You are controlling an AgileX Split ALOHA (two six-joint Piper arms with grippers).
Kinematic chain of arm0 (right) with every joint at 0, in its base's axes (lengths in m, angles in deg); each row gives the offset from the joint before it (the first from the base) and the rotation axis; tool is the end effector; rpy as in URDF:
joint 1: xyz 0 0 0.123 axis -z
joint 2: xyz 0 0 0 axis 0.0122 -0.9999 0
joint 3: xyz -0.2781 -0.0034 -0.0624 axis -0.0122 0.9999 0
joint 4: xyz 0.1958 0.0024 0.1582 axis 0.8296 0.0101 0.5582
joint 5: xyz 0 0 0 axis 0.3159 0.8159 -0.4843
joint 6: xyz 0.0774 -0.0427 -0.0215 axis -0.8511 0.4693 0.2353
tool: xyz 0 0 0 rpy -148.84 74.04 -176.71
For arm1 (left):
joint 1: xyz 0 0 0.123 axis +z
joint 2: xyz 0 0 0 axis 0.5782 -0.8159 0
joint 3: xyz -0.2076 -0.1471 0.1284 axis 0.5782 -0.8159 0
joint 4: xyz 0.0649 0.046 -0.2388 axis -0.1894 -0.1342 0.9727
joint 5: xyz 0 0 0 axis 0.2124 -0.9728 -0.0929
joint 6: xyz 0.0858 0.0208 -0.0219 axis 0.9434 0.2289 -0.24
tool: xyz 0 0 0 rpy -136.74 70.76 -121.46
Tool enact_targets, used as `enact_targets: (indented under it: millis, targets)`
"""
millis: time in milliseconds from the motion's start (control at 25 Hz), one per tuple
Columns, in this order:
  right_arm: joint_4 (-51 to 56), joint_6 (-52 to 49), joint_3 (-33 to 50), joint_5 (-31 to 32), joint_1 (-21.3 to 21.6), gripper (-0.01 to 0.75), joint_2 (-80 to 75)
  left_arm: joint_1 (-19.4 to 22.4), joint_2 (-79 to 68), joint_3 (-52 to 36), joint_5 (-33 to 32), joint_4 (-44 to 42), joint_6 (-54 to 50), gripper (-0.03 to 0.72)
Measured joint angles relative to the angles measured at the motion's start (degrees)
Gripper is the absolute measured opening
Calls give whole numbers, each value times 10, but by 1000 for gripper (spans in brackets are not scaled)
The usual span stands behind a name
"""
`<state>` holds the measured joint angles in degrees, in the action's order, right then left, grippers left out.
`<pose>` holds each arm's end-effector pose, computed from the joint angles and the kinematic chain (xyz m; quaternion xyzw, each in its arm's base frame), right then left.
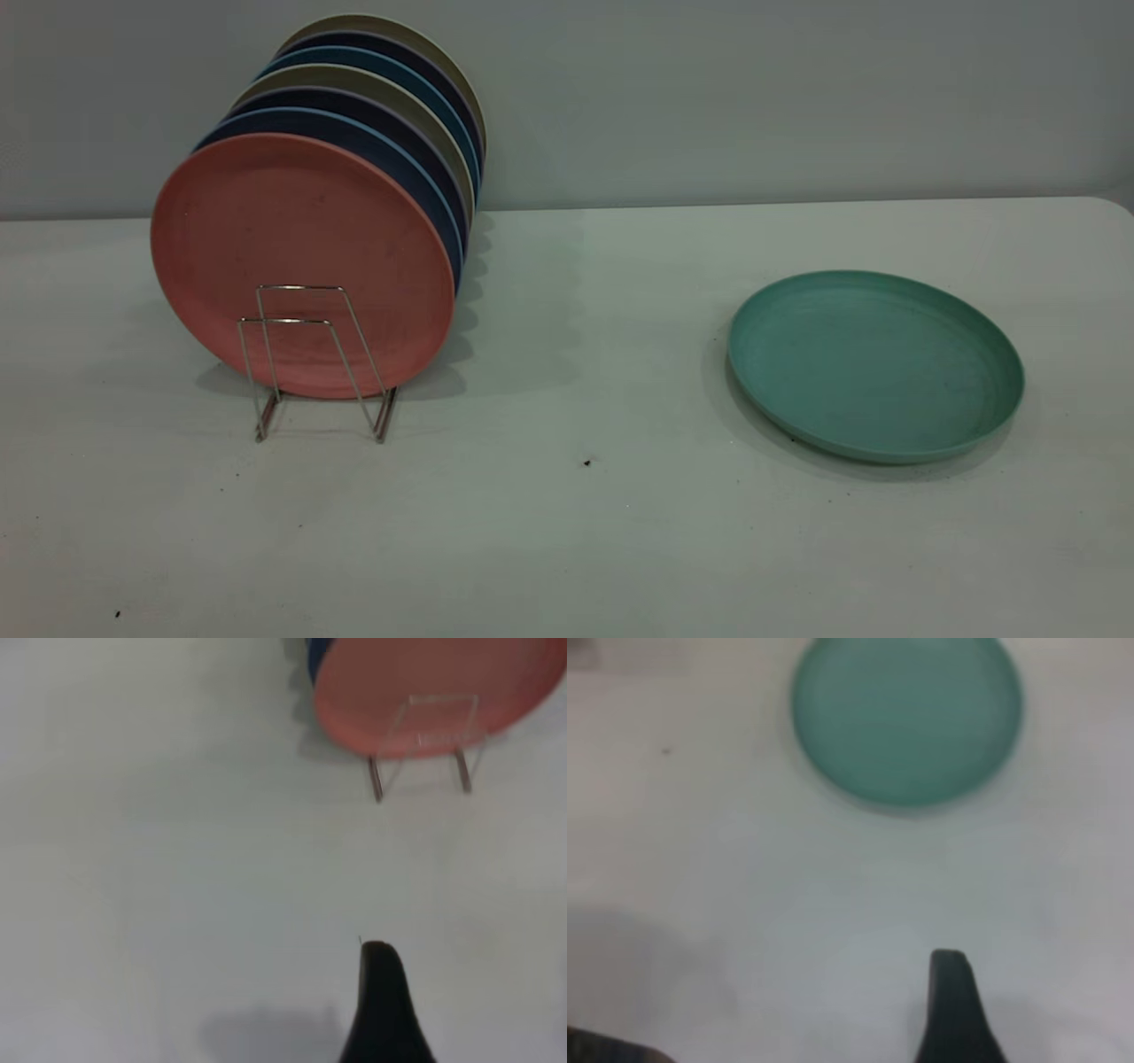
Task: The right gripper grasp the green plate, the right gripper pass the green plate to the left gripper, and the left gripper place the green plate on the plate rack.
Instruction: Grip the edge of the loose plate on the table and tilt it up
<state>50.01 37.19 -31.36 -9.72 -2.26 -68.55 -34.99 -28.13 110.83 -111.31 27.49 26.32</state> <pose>0.1508 0.0239 0.3002 -0.1010 0.9246 0.0742 0.3597 0.1512 -0.0037 0.3446 0.0454 0.9101 -0.0047 0.4119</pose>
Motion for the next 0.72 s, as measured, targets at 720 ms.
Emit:
enact_targets:
  millis: [720]
  targets:
    - [206, 183, -78, -120, 17, 524, -389, -127, -382, 113, 131, 188, 168, 553]
